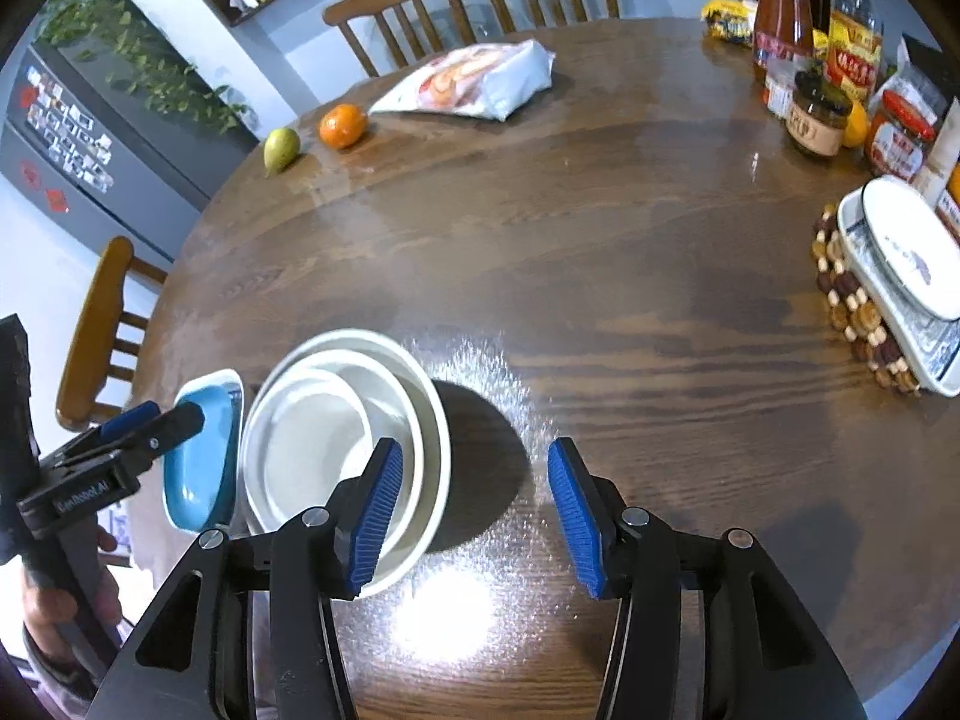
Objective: Organize plates and bowls
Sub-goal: 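Withdraw both grippers and move them to the white bowl stack rim, then grasp the white bowl stack rim with the left gripper while the right gripper grips it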
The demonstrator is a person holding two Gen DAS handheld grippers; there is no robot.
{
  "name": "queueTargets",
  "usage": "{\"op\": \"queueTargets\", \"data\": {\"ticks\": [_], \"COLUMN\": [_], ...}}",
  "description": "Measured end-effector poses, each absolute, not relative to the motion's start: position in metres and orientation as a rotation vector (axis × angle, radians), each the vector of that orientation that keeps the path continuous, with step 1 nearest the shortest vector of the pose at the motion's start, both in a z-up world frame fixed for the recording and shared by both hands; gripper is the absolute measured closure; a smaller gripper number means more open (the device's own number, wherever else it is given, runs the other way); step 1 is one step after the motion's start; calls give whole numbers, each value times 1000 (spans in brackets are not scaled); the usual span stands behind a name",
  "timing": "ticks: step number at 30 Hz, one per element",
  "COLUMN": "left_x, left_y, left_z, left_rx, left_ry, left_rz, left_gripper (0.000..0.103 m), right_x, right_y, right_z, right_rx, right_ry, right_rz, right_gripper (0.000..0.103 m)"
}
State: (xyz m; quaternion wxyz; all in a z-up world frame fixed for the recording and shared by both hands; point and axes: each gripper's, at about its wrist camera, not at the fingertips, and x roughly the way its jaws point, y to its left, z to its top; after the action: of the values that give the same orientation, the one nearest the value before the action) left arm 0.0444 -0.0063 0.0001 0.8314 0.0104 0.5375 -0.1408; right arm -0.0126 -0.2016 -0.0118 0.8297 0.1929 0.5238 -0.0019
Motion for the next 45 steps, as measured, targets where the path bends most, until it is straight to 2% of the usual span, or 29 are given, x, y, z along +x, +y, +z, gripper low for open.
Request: {"op": "queueTargets", "data": {"ticks": [6, 11, 13, 18, 25, 27, 41, 45], "left_x": [46, 48, 49, 52, 53, 54, 57, 59], "left_y": [-2, -7, -9, -14, -18, -20, -39, -39], "left_z": [-7, -10, -11, -16, -18, -20, -33, -33], "left_rx": [-5, -8, -3, 5, 17, 18, 80, 76], "left_ry": [1198, 1223, 1230, 1254, 1269, 1283, 1323, 1324], "left_rz": [-326, -346, -345, -365, -386, -394, -418, -420], "left_gripper": [15, 22, 35, 47, 50, 54, 61, 61], "right_x": [-11, -12, -13, -15, -13, -13, -8, -4], "right_y": [-205, -209, -209, -210, -208, -209, -206, -201], "right_z": [-26, -30, -30, -31, -36, -38, -49, -50], "right_rx": [452, 489, 501, 510, 538, 545, 569, 552], "right_ry": [1155, 1162, 1159, 1154, 1167, 1174, 1211, 1218], "right_rz": [10, 19, 16, 11, 31, 28, 20, 22], "right_gripper": [52, 52, 52, 56, 66, 67, 67, 73]}}
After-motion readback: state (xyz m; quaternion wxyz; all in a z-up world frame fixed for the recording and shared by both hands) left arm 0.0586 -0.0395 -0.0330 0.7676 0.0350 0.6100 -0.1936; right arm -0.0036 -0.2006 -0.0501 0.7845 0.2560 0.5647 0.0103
